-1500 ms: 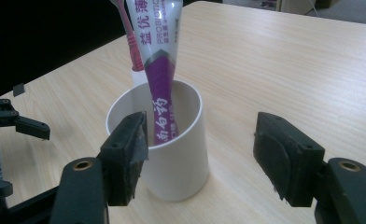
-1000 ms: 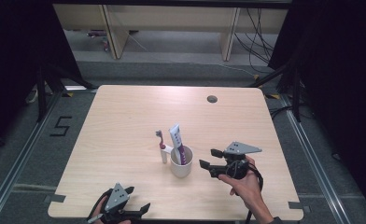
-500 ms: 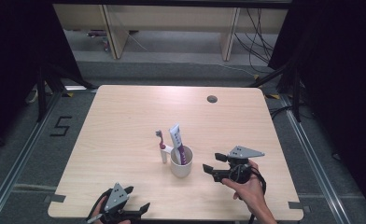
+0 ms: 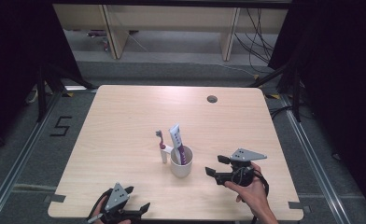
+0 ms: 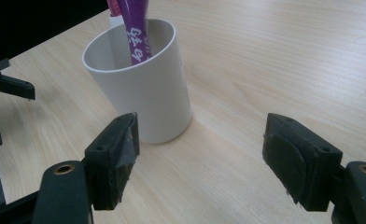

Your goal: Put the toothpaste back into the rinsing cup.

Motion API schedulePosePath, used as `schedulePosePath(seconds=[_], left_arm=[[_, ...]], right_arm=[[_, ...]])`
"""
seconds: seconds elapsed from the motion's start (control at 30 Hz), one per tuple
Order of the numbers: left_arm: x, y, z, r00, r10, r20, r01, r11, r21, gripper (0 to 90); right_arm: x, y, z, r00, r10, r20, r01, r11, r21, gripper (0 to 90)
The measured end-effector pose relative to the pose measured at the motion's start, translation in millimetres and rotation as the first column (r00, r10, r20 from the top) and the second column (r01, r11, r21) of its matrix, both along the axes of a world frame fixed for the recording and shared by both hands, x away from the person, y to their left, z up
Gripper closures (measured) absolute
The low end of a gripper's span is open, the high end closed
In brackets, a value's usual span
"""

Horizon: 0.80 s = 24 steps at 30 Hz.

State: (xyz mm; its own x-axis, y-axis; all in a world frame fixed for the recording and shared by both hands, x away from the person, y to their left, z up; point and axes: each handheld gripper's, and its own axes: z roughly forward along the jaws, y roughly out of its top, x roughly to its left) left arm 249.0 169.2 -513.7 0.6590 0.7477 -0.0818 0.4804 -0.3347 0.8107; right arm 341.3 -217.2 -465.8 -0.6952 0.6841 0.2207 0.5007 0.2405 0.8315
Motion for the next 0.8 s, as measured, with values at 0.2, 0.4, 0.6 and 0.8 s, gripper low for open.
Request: schedulePosePath(seconds=[0.2, 0.4, 0.6, 0.8], left_arm=[[-1.0, -1.1, -0.1, 0.9999, 0.003, 0.010, -0.003, 0.9997, -0.026, 17.2], [-0.9, -1.2, -0.6, 1.0000, 0.001, 0.009, -0.001, 0.9997, -0.023, 17.2], [-1.0, -1.3, -0.8, 0.9999, 0.003, 0.011, -0.003, 0.9998, -0.022, 17.2], [-1.1, -1.2, -0.5, 1.0000, 0.003, 0.007, -0.003, 0.9999, -0.015, 17.2]], right_arm=[[-0.7, -3.0, -2.8, 0.9999, -0.002, 0.010, 0.002, 1.000, -0.015, 28.3], [-5.3, -7.7, -5.0, 0.9996, -0.019, 0.021, 0.020, 0.999, -0.031, 27.1], [-10.7, -10.8, -7.0, 0.9997, -0.024, 0.002, 0.024, 0.998, -0.050, 24.5], [-17.8, -13.1, -9.1, 0.9999, -0.014, 0.005, 0.014, 0.998, -0.069, 24.7]])
